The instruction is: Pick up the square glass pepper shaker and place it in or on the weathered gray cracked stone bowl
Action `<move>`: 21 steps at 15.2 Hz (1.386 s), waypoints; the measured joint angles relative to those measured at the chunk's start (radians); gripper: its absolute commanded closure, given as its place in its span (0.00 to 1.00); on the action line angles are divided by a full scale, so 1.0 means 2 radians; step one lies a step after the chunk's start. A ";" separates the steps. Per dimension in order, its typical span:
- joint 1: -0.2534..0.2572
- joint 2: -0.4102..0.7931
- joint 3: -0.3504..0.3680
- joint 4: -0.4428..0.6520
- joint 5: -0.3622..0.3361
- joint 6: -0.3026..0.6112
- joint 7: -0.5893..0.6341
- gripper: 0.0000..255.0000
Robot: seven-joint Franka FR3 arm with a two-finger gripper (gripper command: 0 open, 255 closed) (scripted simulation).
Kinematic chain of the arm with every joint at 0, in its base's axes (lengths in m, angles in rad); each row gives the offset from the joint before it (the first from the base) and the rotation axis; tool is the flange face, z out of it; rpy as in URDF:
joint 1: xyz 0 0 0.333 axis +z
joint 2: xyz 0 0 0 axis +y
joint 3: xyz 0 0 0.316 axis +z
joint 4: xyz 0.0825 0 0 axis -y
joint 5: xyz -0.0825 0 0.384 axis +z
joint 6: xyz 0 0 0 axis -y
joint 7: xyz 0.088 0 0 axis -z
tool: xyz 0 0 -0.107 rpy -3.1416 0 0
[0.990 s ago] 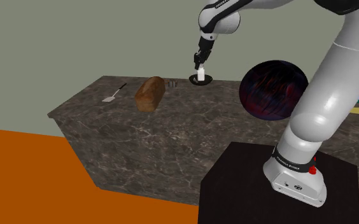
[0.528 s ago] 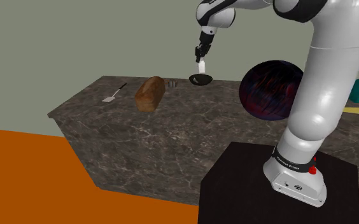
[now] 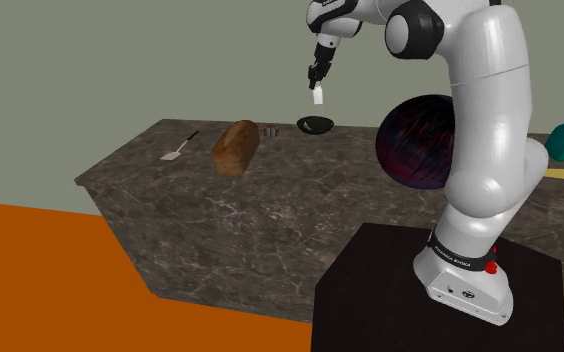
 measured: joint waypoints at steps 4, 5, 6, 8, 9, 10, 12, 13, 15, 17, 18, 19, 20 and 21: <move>-0.036 0.075 0.006 0.110 0.018 -0.039 -0.008 1.00; -0.037 0.080 0.007 0.112 0.019 -0.036 -0.009 1.00; -0.036 0.080 0.008 0.105 0.020 -0.031 -0.011 1.00; -0.035 0.079 0.008 0.093 0.021 -0.019 -0.015 1.00; -0.035 0.080 0.008 0.087 0.023 -0.013 -0.018 1.00; -0.035 0.083 0.009 0.085 0.024 -0.008 -0.019 1.00; -0.033 0.084 0.010 0.073 0.025 0.004 -0.022 1.00; -0.032 0.084 0.011 0.066 0.027 0.012 -0.024 1.00; -0.031 0.084 0.011 0.053 0.028 0.024 -0.027 1.00; -0.030 0.085 0.012 0.041 0.030 0.036 -0.031 1.00; -0.030 0.087 0.013 0.038 0.032 0.041 -0.033 1.00; -0.030 0.090 0.014 0.037 0.033 0.045 -0.035 1.00; -0.030 0.093 0.015 0.034 0.034 0.050 -0.036 1.00; -0.030 0.094 0.015 0.031 0.035 0.055 -0.037 1.00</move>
